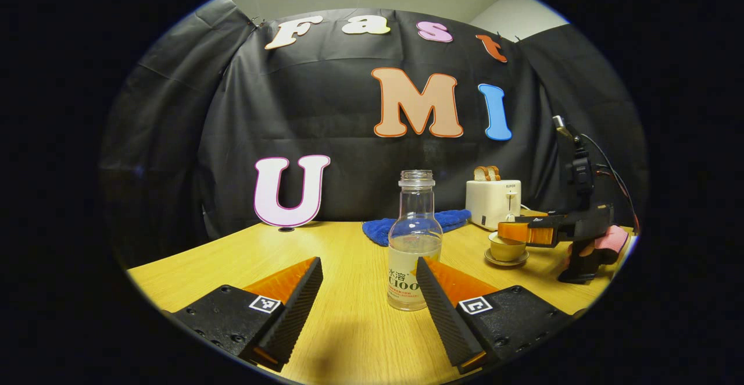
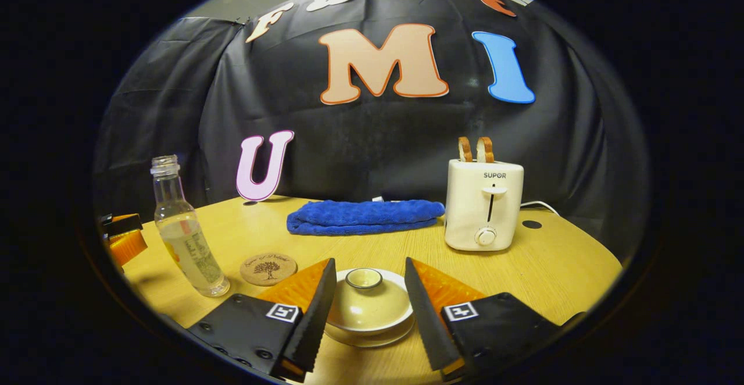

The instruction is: Open the teacup lid with one hand, grasp the water bottle and pour water into the teacup with the other hand; after pouring, place the water bottle on the coaster and then close the teacup lid.

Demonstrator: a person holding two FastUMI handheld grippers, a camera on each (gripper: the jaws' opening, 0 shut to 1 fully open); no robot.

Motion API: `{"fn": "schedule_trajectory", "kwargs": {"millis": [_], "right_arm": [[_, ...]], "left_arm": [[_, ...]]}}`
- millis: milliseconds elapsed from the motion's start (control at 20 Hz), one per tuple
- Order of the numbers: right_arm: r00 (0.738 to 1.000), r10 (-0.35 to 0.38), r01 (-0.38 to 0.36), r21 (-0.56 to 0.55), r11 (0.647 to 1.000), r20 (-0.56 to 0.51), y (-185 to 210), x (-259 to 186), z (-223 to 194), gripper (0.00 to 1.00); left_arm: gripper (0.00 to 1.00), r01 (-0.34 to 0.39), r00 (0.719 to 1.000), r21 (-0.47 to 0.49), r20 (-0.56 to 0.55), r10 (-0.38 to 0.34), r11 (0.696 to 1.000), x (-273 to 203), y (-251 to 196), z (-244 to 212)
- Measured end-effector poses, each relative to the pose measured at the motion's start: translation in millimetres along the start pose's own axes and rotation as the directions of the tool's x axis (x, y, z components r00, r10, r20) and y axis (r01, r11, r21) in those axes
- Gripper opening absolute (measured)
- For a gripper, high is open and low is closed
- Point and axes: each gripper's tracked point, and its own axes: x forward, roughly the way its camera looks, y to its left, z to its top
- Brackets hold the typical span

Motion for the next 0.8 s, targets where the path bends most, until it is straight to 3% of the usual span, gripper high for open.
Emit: {"fn": "schedule_trajectory", "kwargs": {"millis": [100,250,400,800], "right_arm": [[1.000,0.009,-0.009,-0.005,1.000,0.000,1.6,3.2,0.0,0.62],[1.000,0.021,-0.021,-0.006,1.000,0.005,2.8,-0.5,1.4,0.36],[1.000,0.025,-0.025,-0.007,1.000,0.003,2.9,-0.5,0.8,0.29],[0.990,0.015,-0.015,-0.003,1.000,0.139,-1.9,-23.7,18.4,0.30]], "left_arm": [[0.95,0.000,1.000,0.000,0.000,0.000,1.000,-0.2,-0.1,-0.1],[0.95,0.000,1.000,0.000,0.000,0.000,1.000,0.1,-0.2,-0.5],[0.95,0.004,1.000,0.000,-0.001,-0.004,1.000,0.6,-0.8,-0.6],[0.95,0.037,0.999,-0.001,0.002,-0.037,0.999,1.6,-7.5,0.2]]}}
